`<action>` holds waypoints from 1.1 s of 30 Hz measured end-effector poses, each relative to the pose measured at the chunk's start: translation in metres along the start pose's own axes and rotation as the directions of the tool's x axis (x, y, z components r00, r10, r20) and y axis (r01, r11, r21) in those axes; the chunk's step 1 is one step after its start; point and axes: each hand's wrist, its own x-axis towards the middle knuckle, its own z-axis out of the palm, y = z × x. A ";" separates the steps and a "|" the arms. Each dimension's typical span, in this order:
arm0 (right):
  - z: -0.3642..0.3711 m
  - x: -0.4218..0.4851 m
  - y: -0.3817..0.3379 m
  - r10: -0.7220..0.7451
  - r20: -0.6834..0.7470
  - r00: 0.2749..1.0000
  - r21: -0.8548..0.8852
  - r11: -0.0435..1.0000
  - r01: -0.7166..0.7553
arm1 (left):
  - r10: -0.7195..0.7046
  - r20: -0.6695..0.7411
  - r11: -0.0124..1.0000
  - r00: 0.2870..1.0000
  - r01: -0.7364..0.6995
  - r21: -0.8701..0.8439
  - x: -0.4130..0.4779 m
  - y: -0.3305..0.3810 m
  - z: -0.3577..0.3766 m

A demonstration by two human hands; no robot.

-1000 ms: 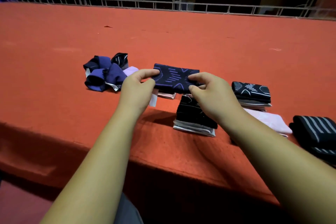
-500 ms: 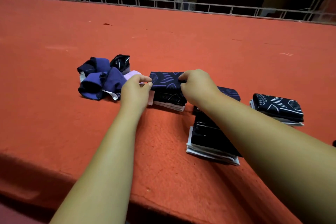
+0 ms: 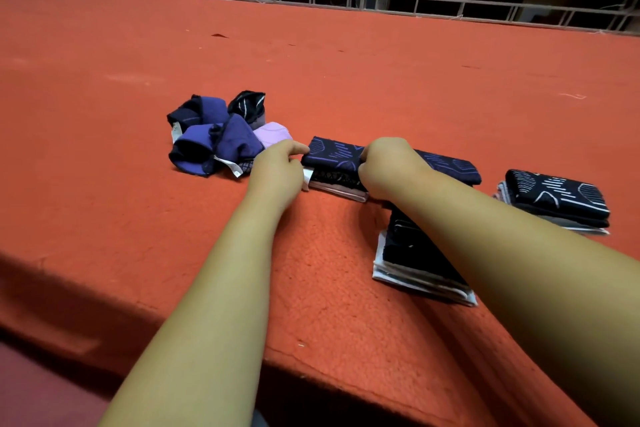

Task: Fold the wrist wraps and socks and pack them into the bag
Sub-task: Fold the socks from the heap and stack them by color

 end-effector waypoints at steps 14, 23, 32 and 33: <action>0.003 -0.058 -0.051 -0.232 -0.224 0.947 0.075 0.964 0.254 | -0.064 -0.167 0.958 0.984 0.108 0.266 0.005 -0.057 -0.063; 0.005 -0.070 -0.058 -0.206 -0.194 0.959 0.110 0.967 0.230 | -0.037 -0.226 0.968 0.973 0.090 0.233 0.013 -0.069 -0.066; -0.010 -0.103 -0.048 -0.234 -0.231 0.944 0.164 0.947 0.275 | 0.192 -0.296 0.969 0.936 -0.134 0.206 -0.030 -0.025 -0.079; -0.013 -0.108 -0.046 -0.239 -0.233 0.943 0.167 0.945 0.281 | 0.209 -0.281 0.966 0.937 -0.152 0.210 -0.040 -0.015 -0.082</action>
